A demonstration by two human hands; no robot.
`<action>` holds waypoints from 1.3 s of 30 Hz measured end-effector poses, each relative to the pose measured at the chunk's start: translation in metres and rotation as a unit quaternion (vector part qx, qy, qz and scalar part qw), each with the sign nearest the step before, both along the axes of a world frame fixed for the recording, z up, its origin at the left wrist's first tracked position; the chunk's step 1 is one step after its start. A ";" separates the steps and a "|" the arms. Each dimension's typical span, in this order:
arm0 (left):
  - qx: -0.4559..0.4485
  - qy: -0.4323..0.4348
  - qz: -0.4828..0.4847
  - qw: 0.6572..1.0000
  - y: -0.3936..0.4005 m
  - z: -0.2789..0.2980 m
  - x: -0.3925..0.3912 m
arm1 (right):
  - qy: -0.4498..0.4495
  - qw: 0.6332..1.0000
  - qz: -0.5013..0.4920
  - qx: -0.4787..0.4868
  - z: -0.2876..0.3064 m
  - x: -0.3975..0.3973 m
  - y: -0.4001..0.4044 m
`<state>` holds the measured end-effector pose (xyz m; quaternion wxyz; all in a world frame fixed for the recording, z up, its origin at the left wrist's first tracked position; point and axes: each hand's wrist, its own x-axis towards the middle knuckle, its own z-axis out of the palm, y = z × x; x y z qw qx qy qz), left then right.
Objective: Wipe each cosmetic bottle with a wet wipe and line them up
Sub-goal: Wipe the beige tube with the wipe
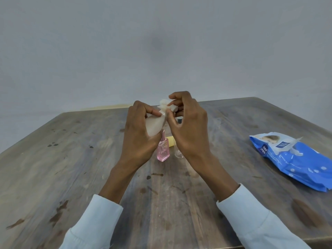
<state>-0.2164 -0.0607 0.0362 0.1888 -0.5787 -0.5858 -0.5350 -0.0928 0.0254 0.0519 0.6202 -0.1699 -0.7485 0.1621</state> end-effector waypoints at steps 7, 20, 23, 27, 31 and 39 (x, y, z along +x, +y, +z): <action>0.022 0.094 0.045 0.994 0.001 -0.001 0.000 | -0.021 1.000 -0.004 0.000 0.000 -0.002 0.001; 0.009 0.163 0.062 0.985 0.004 -0.003 -0.001 | -0.029 1.000 -0.008 0.002 0.001 0.002 0.010; 0.025 0.124 0.049 0.991 0.002 -0.003 -0.003 | -0.030 0.999 0.026 0.019 0.003 0.001 0.003; 0.024 0.039 0.040 0.998 -0.001 -0.002 -0.003 | 0.001 1.000 0.012 0.017 0.005 0.003 0.005; 0.044 -0.044 0.004 0.998 -0.003 0.001 0.004 | -0.004 0.996 0.023 0.092 0.007 0.003 -0.005; 0.049 -0.233 -0.065 0.969 -0.008 0.009 0.009 | 0.014 0.996 0.003 0.086 0.007 0.005 -0.004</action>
